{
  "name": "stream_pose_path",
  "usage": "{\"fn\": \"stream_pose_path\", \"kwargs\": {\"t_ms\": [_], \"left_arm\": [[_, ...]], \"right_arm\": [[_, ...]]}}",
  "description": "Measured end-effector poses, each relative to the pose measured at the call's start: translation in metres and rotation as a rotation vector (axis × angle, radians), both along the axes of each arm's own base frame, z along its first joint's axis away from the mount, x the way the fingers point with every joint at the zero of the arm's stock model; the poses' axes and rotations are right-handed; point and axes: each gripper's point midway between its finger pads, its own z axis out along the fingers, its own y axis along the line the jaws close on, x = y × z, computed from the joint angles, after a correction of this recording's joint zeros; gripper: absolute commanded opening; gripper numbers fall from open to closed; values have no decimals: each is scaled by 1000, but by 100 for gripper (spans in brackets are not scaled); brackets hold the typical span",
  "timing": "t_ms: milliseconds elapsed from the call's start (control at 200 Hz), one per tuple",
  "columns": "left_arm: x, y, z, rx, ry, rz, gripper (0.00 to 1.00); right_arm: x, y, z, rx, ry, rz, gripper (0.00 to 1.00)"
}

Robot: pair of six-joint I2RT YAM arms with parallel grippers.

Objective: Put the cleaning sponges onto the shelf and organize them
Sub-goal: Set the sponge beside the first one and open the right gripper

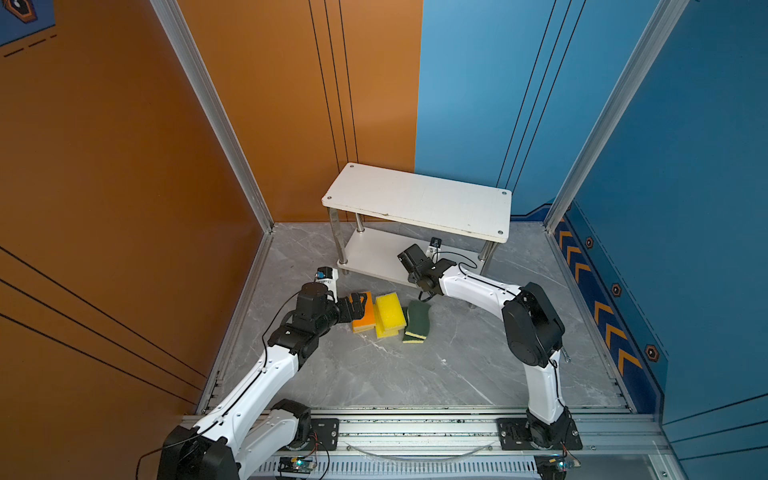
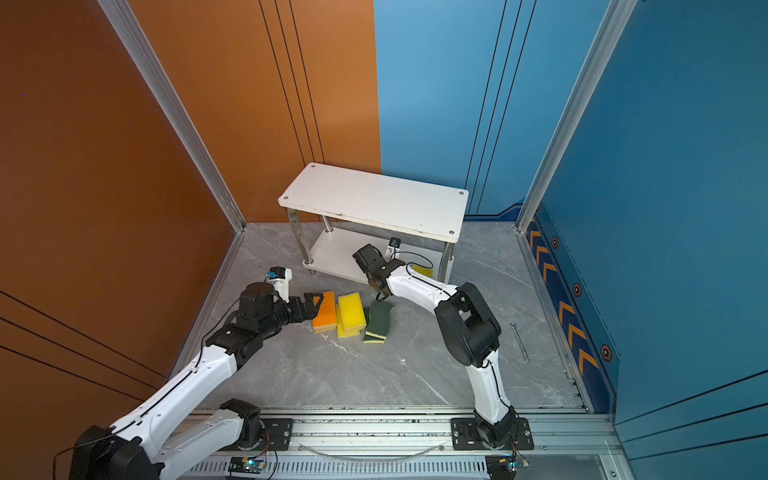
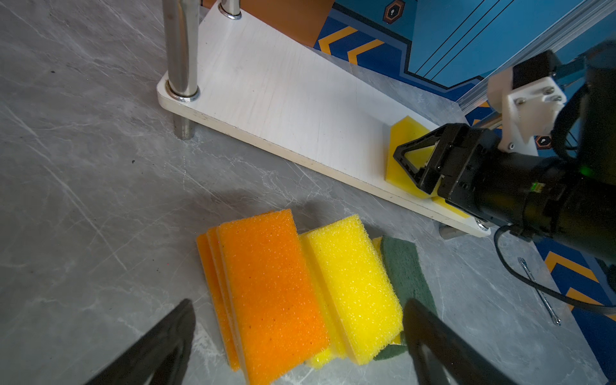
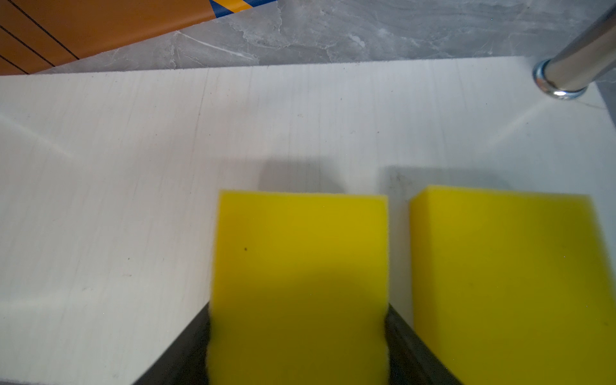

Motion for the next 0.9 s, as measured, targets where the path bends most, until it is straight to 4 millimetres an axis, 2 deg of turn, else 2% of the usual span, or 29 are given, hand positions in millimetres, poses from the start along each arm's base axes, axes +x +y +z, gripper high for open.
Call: {"fn": "stream_pose_path", "kwargs": {"t_ms": [280, 901], "left_arm": [[0, 0, 0, 0, 0, 0, 98], [1, 0, 1, -4, -6, -2, 98]], "right_arm": [[0, 0, -13, -17, 19, 0, 72], [0, 0, -13, -21, 19, 3, 74]]}}
